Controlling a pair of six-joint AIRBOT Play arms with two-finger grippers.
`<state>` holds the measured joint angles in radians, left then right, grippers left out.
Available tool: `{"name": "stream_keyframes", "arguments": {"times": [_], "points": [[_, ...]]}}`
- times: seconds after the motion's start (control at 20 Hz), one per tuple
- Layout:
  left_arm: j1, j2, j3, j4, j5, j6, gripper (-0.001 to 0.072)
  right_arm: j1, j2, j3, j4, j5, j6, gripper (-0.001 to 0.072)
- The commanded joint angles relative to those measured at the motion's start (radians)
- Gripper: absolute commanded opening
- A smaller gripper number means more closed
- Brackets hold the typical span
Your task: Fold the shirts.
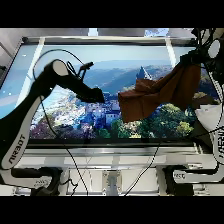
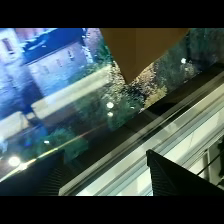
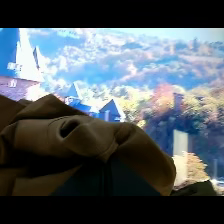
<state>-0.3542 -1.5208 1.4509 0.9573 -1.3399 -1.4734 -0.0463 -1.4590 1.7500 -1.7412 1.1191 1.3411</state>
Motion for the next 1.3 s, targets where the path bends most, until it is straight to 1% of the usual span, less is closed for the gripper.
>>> {"name": "stream_keyframes", "arguments": {"times": [0.0,0.25,0.5,0.7,0.75,0.8,0.85,0.9,1.0,1.05,1.15,1.2,1.25], "points": [[-0.051,-0.102,-0.053,-0.132,0.141,0.006,0.0597,-0.008,-0.001,-0.034,0.079,-0.011,-0.003,0.0027],[-0.140,-0.284,-0.053,-0.329,0.224,0.005,0.0598,-0.008,0.000,-0.035,0.100,-0.013,-0.006,0.0027],[-0.192,-0.366,-0.053,-0.333,0.319,-0.005,0.0598,-0.008,0.000,-0.035,0.100,-0.013,-0.006,0.0027],[-0.199,-0.378,-0.053,-0.339,0.423,-0.079,0.0597,-0.008,0.000,-0.035,0.100,-0.014,-0.006,0.0027],[-0.201,-0.381,-0.053,-0.342,0.439,-0.083,0.0594,-0.008,0.000,-0.035,0.100,-0.015,-0.006,0.0027],[-0.207,-0.386,-0.053,-0.358,0.444,-0.083,0.0536,-0.008,0.000,-0.035,0.100,-0.016,-0.006,0.0027],[-0.211,-0.393,-0.053,-0.374,0.449,-0.083,0.0459,-0.008,0.000,-0.035,0.100,-0.018,-0.006,0.0027],[-0.217,-0.400,-0.053,-0.391,0.458,-0.083,0.0436,-0.008,0.000,-0.035,0.100,-0.018,-0.006,0.0027],[-0.234,-0.412,-0.053,-0.416,0.475,-0.082,0.0413,-0.008,-0.001,-0.035,0.100,-0.018,-0.006,0.0027],[-0.240,-0.412,-0.053,-0.415,0.481,-0.080,0.0329,-0.008,0.000,-0.035,0.100,-0.018,-0.006,0.0027],[-0.244,-0.412,-0.051,-0.469,0.478,-0.033,0.0048,-0.008,0.000,-0.035,0.100,-0.018,-0.006,0.0027],[-0.238,-0.411,-0.050,-0.534,0.460,0.031,0.0010,-0.008,0.000,-0.035,0.100,-0.020,-0.006,0.0027],[-0.230,-0.411,-0.042,-0.598,0.426,0.105,0.0011,-0.008,0.000,-0.035,0.100,-0.025,-0.006,0.0027]]}}
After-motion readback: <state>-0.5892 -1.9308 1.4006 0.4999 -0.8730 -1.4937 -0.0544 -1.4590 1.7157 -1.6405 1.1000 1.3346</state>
